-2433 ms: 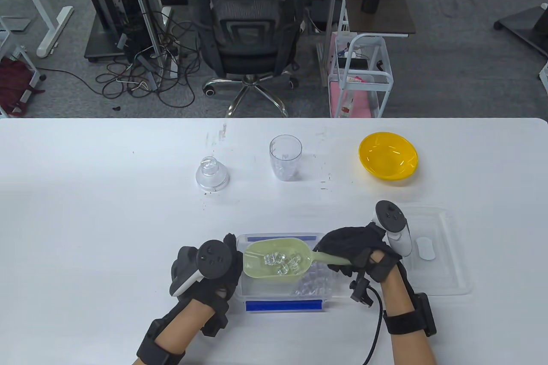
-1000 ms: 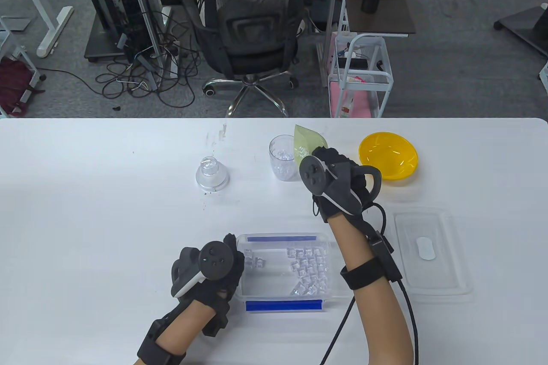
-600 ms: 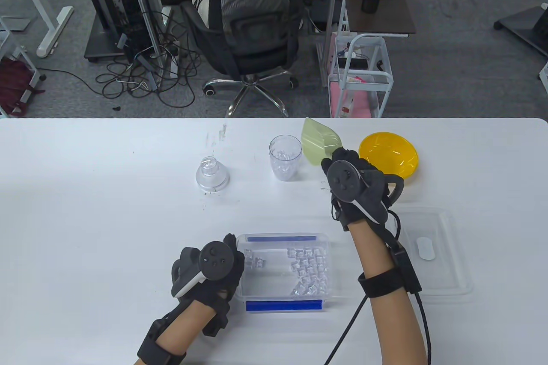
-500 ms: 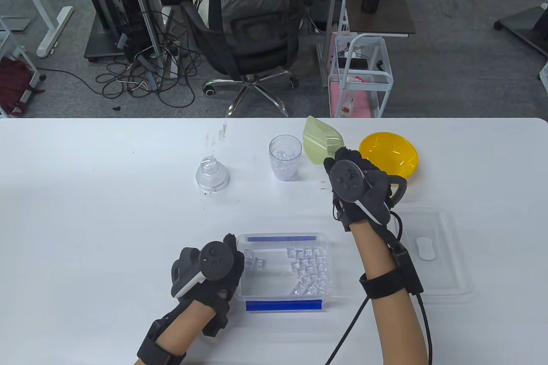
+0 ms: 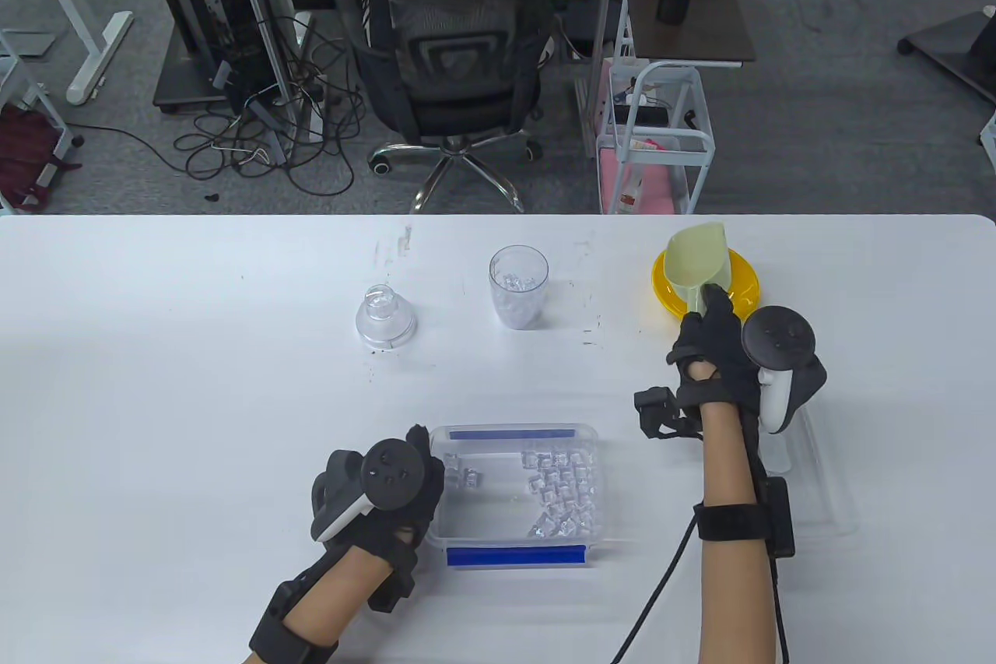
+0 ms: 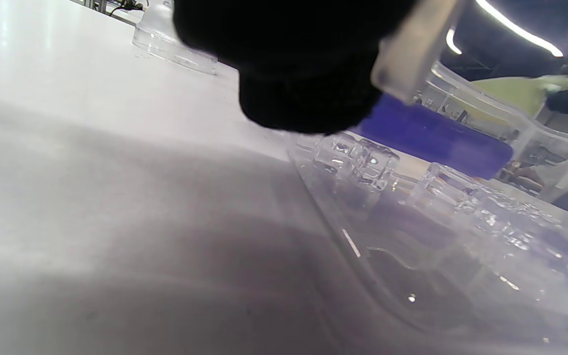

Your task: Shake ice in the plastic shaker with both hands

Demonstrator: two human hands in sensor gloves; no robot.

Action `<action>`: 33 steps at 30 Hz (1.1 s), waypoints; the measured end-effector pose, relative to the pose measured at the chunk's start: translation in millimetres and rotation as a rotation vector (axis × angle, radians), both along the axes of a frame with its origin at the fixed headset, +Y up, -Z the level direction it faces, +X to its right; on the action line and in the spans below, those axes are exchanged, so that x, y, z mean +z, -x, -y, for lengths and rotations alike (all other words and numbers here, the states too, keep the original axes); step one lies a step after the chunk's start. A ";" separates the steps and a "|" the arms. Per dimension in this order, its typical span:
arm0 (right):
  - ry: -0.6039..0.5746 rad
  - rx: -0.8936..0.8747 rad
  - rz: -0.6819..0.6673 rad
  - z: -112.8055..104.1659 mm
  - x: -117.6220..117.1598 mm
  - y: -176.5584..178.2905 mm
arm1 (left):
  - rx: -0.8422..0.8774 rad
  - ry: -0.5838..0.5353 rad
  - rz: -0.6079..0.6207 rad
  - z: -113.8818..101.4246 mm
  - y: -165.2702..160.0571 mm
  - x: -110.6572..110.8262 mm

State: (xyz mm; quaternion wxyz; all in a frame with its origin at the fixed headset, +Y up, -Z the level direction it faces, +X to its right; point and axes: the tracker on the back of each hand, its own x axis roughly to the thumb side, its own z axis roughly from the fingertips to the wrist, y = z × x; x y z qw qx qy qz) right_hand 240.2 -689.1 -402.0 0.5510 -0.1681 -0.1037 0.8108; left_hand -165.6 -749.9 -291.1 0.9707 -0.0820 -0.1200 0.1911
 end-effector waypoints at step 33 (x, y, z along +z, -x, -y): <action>0.085 0.348 -0.490 -2.7 77.8 38.5 | 0.002 0.004 0.003 -0.1 0.3 -0.3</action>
